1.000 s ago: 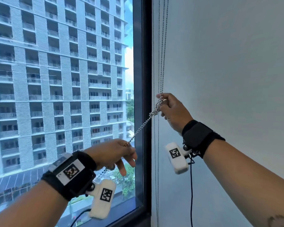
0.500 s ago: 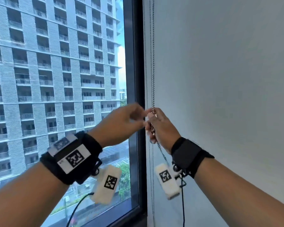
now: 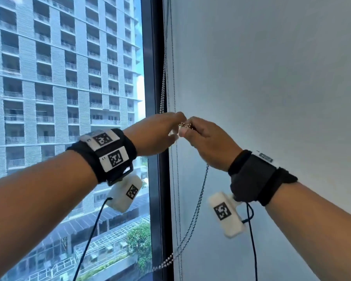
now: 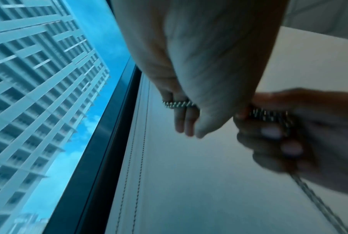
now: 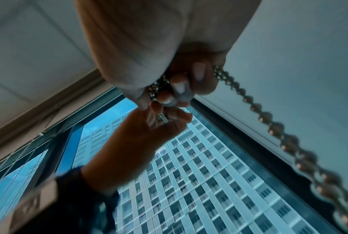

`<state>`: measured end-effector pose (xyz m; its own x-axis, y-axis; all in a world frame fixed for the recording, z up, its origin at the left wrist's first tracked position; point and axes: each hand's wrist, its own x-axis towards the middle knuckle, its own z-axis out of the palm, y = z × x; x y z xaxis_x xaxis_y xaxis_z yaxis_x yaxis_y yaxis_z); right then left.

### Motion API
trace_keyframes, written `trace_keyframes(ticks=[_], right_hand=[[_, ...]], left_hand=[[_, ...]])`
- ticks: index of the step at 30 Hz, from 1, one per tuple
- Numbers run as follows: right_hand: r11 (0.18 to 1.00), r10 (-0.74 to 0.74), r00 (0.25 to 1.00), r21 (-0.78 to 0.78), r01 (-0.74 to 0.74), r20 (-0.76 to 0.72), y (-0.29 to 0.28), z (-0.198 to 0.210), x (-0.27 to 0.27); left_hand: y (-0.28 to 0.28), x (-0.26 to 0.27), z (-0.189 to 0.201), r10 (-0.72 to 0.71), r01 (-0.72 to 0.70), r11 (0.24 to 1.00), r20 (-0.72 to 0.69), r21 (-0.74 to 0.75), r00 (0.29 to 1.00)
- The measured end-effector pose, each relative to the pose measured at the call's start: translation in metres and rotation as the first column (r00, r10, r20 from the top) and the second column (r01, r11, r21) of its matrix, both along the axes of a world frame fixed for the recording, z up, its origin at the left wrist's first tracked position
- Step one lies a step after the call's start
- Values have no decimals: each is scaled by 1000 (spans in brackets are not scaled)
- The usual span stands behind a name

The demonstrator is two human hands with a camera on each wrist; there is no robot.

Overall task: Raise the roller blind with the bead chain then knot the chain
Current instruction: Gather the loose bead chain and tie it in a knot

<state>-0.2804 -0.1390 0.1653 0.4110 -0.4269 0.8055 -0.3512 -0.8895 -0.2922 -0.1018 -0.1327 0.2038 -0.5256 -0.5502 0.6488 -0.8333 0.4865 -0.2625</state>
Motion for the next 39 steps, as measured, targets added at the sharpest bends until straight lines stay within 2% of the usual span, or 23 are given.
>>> trace_keyframes(ticks=[2, 4, 6, 8, 12, 16, 19, 22, 24, 25, 27, 29, 32, 33, 36, 39], right_hand=[[999, -14, 1000, -40, 14, 3, 2, 30, 0], [998, -26, 999, -50, 28, 37, -1, 62, 1], [998, -23, 999, -59, 26, 48, -4, 89, 6], [998, -7, 999, -62, 10, 42, -7, 110, 15], [963, -156, 984, -234, 134, -80, -4, 145, 45], [900, -282, 949, -383, 208, -145, 7, 179, 76], [876, -331, 924, -426, 226, -191, 8, 189, 91], [869, -358, 908, -432, 240, -217, 0, 191, 98], [882, -343, 915, -407, 235, -214, -6, 189, 103], [890, -330, 921, -395, 230, -208, -9, 188, 105], [903, -300, 936, -373, 215, -186, -14, 187, 109], [917, -261, 953, -349, 195, -154, -17, 186, 111], [928, -203, 974, -336, 160, -97, -19, 176, 121], [931, -182, 980, -334, 145, -80, -19, 173, 124], [941, -140, 989, -317, 118, -47, -19, 163, 126], [908, -183, 982, -391, 152, -43, -20, 156, 124]], left_hand=[[-1, 1, -4, -201, 170, 973, -216, -153, 956], [-4, 1, -2, -335, 225, 890, -236, -395, 912], [-6, 1, 4, -361, 207, 820, -202, -533, 910], [-7, 6, 14, -316, 128, 815, -249, -565, 915], [-2, 16, 35, -91, -156, 886, -492, -438, 866], [2, 28, 56, 194, -388, 887, -561, -250, 805], [8, 48, 74, 292, -471, 868, -605, -158, 741], [10, 74, 94, 357, -491, 864, -552, -111, 754], [7, 87, 103, 301, -376, 926, -613, 7, 731], [7, 90, 105, 241, -264, 962, -679, 73, 693], [13, 91, 108, 126, -9, 989, -813, 148, 569], [25, 85, 107, 58, 143, 979, -873, 145, 484], [37, 90, 88, -116, 323, 946, -932, 1, 344], [38, 92, 80, -175, 378, 925, -929, -42, 325], [35, 94, 63, -234, 405, 913, -878, -50, 419], [30, 97, 60, -236, 313, 946, -846, -87, 478]])
